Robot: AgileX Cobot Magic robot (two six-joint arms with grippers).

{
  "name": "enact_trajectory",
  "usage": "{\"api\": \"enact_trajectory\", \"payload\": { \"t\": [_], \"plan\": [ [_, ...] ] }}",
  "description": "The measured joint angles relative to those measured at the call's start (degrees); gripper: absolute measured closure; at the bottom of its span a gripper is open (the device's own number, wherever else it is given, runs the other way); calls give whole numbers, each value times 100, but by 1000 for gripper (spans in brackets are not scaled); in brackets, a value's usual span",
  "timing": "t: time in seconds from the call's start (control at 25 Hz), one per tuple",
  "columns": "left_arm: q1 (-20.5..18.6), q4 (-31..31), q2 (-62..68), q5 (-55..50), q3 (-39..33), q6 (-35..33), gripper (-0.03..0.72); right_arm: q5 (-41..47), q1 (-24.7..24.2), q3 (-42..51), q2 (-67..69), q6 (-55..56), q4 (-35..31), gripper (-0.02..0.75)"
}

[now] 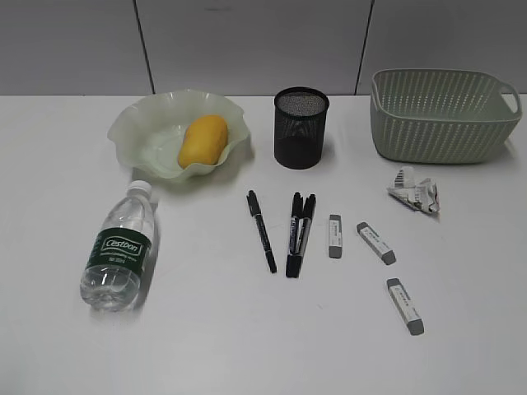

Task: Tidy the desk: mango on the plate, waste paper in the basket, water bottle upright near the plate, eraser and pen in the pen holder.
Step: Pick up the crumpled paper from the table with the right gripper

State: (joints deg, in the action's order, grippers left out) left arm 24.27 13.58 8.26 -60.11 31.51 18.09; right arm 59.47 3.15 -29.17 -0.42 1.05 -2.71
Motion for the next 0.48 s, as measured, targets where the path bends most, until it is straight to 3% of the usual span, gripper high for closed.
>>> {"api": "enact_trajectory", "payload": {
  "t": [0.24,0.36,0.48],
  "plan": [
    [-30,44,-593,-124,-62,0,243,-461,0,-122,573,-37,-102,500],
    [-30,44,-826,-127,-62,0,243,-1199,0,-135,1706,-194,-172,491],
    [-30,44,-859,-127,-62,0,243,-2115,0,-189,3457,-467,-325,434]
  ]
}}
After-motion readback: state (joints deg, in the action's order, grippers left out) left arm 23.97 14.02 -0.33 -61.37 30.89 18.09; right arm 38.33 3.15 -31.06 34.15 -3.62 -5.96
